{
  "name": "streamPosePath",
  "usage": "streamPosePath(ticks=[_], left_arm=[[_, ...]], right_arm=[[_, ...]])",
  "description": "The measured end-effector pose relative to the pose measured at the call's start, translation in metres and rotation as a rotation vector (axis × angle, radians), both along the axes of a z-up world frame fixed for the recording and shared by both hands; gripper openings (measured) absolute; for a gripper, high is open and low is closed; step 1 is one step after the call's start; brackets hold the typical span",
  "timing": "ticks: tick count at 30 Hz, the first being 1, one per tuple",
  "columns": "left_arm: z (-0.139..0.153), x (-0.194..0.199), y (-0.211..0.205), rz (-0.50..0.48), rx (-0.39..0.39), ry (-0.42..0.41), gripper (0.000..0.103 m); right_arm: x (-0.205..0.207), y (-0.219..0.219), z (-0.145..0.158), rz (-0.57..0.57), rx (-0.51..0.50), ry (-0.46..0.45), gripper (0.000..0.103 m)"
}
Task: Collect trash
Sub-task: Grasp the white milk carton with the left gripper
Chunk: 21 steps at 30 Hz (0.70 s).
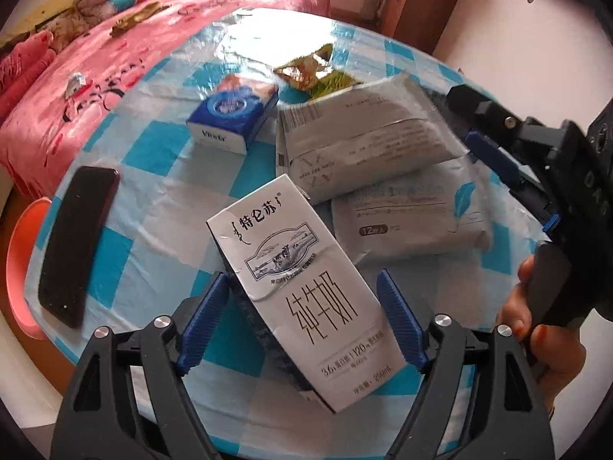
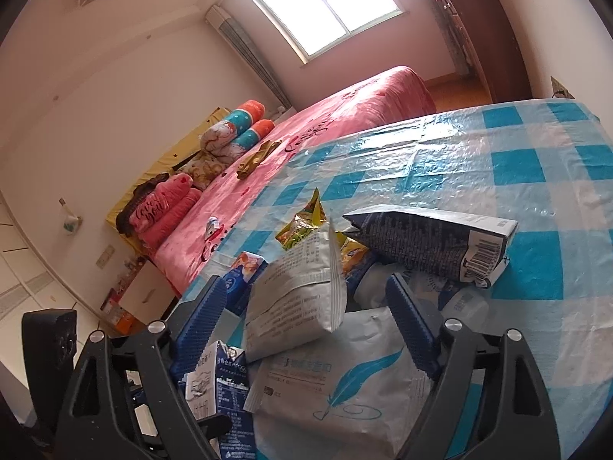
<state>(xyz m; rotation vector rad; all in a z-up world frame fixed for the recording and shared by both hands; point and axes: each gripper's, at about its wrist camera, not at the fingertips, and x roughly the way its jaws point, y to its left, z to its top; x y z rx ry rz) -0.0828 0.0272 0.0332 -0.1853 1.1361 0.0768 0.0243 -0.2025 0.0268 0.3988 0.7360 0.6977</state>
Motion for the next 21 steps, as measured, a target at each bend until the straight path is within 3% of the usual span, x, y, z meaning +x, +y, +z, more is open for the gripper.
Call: streamPosePath(ticks=[6,12,17,21], left_arm=[[-0.010,0.007,0.011,0.023,-0.008,0.039,0.080],[-0.011,0.004,0.027,0.027,-0.055,0.033,0.069],[0.001,0.004,0.044,0.012,-0.077,-0.011,0.064],[0.020,0.011,0.058,0.017,-0.048,-0.087,0.064]], right_arm=[[0.005,0.009,-0.006,0.020,-0.019,0.017,0.084],[0.006,0.018,-0.008,0.021,-0.050,0.017,0.084],[0.003,0.027,-0.007,0.028,-0.102,0.004,0.084],[0.000,0.032,-0.010,0.048,-0.108,0.011,0.084]])
